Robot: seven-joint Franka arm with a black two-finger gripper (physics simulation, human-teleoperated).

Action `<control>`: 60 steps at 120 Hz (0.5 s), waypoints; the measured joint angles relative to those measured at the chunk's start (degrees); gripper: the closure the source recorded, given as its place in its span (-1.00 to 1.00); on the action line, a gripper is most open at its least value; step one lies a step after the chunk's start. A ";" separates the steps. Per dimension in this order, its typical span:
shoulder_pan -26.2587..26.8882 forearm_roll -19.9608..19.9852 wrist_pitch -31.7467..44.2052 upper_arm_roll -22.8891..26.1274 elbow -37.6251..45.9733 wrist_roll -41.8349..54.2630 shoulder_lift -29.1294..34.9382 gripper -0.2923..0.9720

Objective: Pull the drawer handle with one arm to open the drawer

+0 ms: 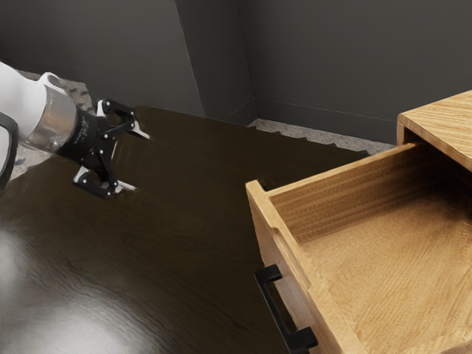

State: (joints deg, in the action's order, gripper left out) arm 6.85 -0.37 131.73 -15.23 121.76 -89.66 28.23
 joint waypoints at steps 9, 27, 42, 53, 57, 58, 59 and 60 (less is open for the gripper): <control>0.20 -2.09 -6.99 3.76 -6.22 3.24 -1.85 -0.54; 0.19 -5.77 -20.66 9.02 -15.33 10.10 -2.46 -0.54; 0.36 -7.14 -29.00 12.69 -17.83 16.51 -3.05 -0.54; 0.50 -6.77 -34.69 15.14 -20.43 22.77 -3.47 -0.54; 0.55 -6.68 -36.68 15.59 -21.14 24.89 -3.44 -0.54; 0.56 -6.66 -37.13 15.68 -21.26 25.40 -3.43 -0.54; 0.57 -6.64 -37.57 15.75 -21.36 25.90 -3.42 -0.54; 0.58 -6.62 -37.98 15.81 -21.44 26.40 -3.41 -0.54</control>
State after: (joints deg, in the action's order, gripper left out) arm 7.43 -6.99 93.75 0.59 100.32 -63.26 24.82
